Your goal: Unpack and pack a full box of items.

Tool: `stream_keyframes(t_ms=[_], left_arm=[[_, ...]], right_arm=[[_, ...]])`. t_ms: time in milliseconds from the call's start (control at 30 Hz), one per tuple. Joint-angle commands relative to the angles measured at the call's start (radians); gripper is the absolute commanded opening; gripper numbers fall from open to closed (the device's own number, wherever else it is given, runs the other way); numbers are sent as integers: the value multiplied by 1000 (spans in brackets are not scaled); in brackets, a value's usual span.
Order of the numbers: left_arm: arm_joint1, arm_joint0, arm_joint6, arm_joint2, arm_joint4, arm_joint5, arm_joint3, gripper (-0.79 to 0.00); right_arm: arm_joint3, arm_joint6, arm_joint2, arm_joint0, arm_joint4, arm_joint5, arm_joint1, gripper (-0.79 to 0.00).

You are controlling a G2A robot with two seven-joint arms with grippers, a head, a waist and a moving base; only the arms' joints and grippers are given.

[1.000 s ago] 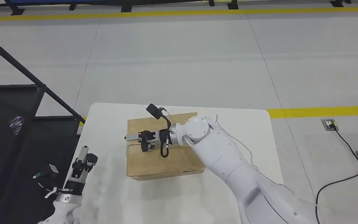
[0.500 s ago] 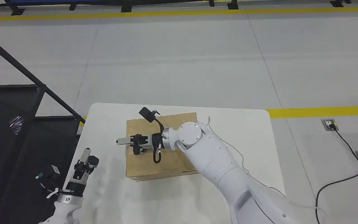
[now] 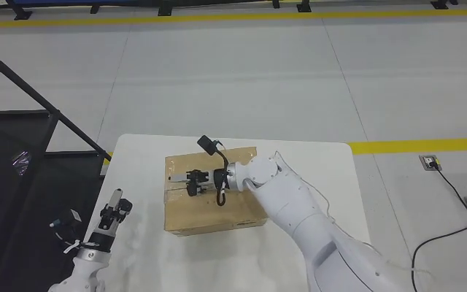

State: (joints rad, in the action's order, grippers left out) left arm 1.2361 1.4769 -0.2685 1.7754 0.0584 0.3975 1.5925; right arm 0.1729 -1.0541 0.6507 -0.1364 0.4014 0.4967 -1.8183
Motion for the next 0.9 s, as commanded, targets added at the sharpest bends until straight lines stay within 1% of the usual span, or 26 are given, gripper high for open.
stream_keyframes(t_ms=[0,300,467,667,867], left_arm=[[-1,-2,-3,3,0,-3,4,0],[-2,-12,-2,-14,-14,-14,10,0],[-2,-13,2,-20,-19,-14,14,0],[-3,-13,7,-21,-18,-16,14,0],[-3,-19,10,-32,-22,-20,13,0]], right_arm=[[-8,-6,10,-4,3,8,12,0],[-12,-12,54,-18,0,61,70,0],[-9,14,66,-22,-29,42,100,0],[21,-10,89,-37,-40,34,137,0],[80,-22,110,-60,-61,35,172,0]])
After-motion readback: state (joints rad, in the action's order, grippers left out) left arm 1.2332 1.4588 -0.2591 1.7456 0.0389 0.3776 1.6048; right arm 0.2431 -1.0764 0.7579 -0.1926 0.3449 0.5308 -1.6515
